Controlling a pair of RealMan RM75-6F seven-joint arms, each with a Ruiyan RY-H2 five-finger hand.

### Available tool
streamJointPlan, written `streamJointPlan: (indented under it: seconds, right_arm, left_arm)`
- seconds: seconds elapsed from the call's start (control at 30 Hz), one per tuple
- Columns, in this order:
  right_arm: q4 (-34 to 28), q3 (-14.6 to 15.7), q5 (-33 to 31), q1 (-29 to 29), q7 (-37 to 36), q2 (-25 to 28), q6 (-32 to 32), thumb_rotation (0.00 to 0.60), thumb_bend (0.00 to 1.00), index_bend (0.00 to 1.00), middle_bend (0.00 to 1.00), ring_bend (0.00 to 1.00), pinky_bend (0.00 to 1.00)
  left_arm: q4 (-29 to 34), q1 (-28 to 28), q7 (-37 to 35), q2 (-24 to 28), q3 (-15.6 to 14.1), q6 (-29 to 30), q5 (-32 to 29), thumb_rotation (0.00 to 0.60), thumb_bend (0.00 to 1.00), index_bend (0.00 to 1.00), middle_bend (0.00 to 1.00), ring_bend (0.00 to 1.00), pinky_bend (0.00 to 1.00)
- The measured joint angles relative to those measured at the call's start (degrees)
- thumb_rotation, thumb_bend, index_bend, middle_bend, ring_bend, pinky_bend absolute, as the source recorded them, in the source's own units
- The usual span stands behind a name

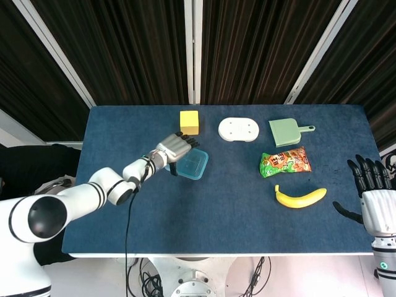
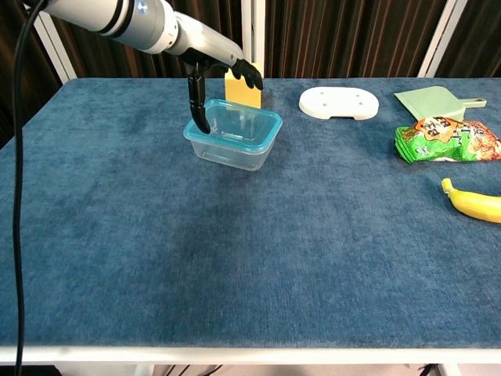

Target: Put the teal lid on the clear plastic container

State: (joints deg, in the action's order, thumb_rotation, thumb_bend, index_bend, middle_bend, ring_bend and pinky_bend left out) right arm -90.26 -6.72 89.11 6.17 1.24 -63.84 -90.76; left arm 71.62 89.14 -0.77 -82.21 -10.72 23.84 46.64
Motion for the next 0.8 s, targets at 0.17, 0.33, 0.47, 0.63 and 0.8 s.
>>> streamJointPlan:
  seconds: [0.17, 0.33, 0.47, 0.63, 0.8]
  right_arm:
    - [-0.05, 0.14, 0.45, -0.16, -0.12, -0.07, -0.41, 0.6, 0.04, 0.0, 0.0, 0.0, 0.0]
    - [-0.09, 0.31, 0.67, -0.55, -0.16, -0.09, -0.96, 0.6, 0.04, 0.0, 0.0, 0.0, 0.0]
    - [-0.06, 0.41, 0.73, -0.79, -0.21, -0.1, -1.18, 0.6, 0.04, 0.0, 0.0, 0.0, 0.0]
    - [-0.12, 0.42, 0.91, -0.87, -0.16, -0.11, -1.35, 0.6, 0.04, 0.0, 0.0, 0.0, 0.0]
    - [-0.45, 0.42, 1.17, -1.05, 0.09, 0.08, -1.73, 0.6, 0.04, 0.0, 0.0, 0.0, 0.0]
  left_arm:
    - [4.24, 0.04, 6.23, 1.16, -2.12, 2.58, -7.33, 0.56, 0.02, 0.12, 0.11, 0.0, 0.04]
    - [3.99, 0.34, 10.3, -0.26, -3.57, 3.52, -13.17, 0.56, 0.02, 0.11, 0.08, 0.0, 0.04]
    - [2.9, 0.38, 12.65, -2.02, -4.27, 3.55, -16.69, 0.56, 0.02, 0.11, 0.08, 0.0, 0.04]
    - [2.07, 0.21, 14.15, -3.17, -4.44, 3.06, -18.39, 0.559, 0.02, 0.11, 0.08, 0.0, 0.05]
    - [3.15, -0.11, 15.02, -2.77, -3.97, 4.28, -18.79, 0.574, 0.02, 0.11, 0.08, 0.0, 0.05]
